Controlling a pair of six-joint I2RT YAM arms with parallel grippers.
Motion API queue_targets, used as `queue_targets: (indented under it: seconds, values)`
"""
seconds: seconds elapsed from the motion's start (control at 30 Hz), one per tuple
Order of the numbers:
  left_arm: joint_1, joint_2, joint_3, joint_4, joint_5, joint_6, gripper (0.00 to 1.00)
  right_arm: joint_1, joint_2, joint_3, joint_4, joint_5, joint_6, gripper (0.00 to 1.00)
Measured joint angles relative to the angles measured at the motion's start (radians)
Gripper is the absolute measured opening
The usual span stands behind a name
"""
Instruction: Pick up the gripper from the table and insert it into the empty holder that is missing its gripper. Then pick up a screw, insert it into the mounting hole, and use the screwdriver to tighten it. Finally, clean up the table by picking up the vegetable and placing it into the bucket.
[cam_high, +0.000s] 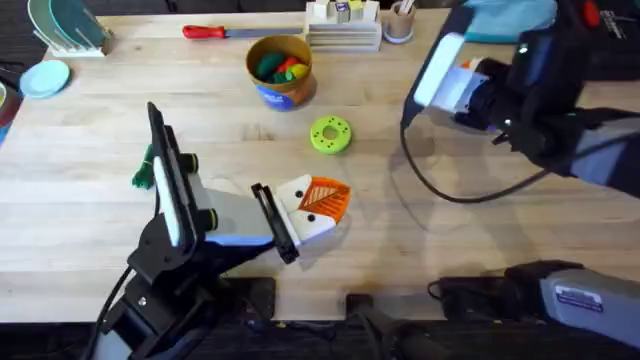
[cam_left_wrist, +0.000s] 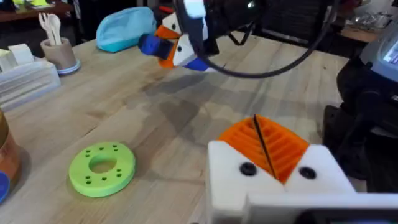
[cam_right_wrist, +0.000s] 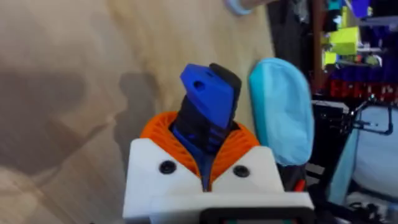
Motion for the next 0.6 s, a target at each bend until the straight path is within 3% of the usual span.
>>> queue_targets:
  seconds: [0.2,0.43,0.47,0.6]
  values:
    - [0.0,0.0,0.0,0.0,0.0,0.0,0.004,0.029,0.144,0.0,0.0,0.065,-0.21,0.018]
    - [0.0,0.0,0.0,0.0,0.0,0.0,0.004,0.098,0.211,0.013,-0.016,0.113,-0.291,0.02]
    - [0.0,0.0,0.0,0.0,0.0,0.0,0.004,0.105,0.216,0.019,-0.021,0.121,-0.29,0.057]
    - [0.0,0.0,0.0,0.0,0.0,0.0,0.004,0.134,0.225,0.036,-0.029,0.14,-0.279,0.633]
